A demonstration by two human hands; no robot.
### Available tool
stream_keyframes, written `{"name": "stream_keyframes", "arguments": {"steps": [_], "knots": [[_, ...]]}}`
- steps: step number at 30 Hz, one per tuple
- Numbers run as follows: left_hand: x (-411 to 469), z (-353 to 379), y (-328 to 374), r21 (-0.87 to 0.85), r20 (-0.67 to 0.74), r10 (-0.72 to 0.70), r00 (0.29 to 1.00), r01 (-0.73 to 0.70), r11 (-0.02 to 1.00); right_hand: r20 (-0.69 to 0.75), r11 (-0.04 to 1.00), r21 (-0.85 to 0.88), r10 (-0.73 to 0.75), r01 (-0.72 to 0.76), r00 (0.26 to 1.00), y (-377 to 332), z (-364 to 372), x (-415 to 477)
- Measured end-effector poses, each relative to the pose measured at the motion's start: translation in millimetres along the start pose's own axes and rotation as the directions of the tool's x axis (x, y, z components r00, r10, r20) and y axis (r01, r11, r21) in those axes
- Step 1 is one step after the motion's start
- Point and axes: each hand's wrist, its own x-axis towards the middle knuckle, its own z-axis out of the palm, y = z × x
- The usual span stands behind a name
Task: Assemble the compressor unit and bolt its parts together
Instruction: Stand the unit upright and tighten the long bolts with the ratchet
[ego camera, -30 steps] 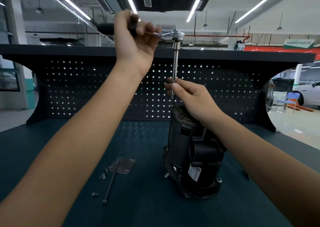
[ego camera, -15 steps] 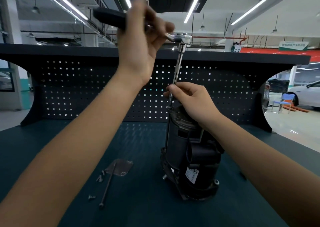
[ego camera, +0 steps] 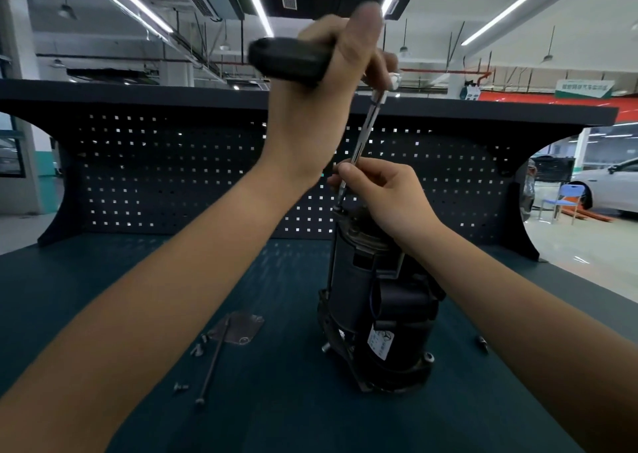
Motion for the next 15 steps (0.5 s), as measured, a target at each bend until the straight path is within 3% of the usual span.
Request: {"name": "stream_keyframes", "arguments": {"steps": [2,5,7,9,12,14,15], "knots": [[2,-5,3,-0.154,-0.043,-0.084,0.996,0.076,0.985,-0.007,0.999,0.028,0.019,-0.018,1.0,1,-2,1],[18,-18,-4,-0.555,-0.146,-0.35,0.925,0.216,0.803,0.058,0.998,0.053,0.03,-0.033,0.998,2,-2,3],[28,-22,-9,-0.679,-0.2,-0.458,0.866,0.214,0.702,0.102,0.998,0.047,0.046,-0.051,0.994,3,0,3],[31,-21,-11,-0.701,-0.217,-0.497,0.84,0.22,0.679,0.092,0.998,0.034,0.046,-0.049,0.995,2,1,3],[19,-16,-7,-0.473,-0.237,-0.374,0.897,0.23,0.851,0.027,0.998,0.055,0.027,-0.028,0.999,2,0,3],[6,-6,-3,-0.135,-0.23,-0.113,0.967,0.083,0.987,0.003,0.998,0.055,0.015,-0.015,1.0,5,0,3],[-1,0,-1,0.051,-0.174,0.053,0.983,-0.045,0.998,-0.001,0.999,0.049,0.002,-0.002,1.0,5,-1,3]]}}
